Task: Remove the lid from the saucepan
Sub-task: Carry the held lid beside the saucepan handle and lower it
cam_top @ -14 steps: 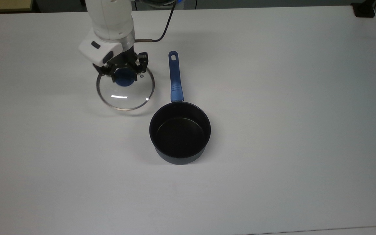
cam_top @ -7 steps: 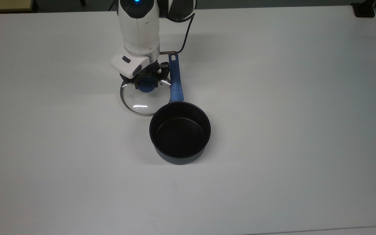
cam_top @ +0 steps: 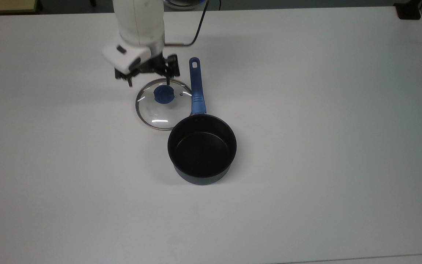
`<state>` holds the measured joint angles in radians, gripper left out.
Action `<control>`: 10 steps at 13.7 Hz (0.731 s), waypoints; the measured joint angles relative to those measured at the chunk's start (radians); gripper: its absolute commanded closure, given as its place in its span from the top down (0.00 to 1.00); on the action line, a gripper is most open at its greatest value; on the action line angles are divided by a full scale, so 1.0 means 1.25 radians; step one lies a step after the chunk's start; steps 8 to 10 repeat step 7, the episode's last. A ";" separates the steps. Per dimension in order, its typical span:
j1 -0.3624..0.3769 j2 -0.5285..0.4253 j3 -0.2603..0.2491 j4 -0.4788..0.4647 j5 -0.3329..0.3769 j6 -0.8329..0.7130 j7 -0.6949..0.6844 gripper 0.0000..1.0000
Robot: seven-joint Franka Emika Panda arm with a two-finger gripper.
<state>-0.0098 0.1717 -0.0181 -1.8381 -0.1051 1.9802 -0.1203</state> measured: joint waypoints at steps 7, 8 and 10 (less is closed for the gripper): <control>0.108 -0.083 0.006 0.160 0.000 -0.208 0.241 1.00; 0.108 -0.083 0.006 0.160 0.000 -0.208 0.241 1.00; 0.108 -0.083 0.006 0.160 0.000 -0.208 0.241 1.00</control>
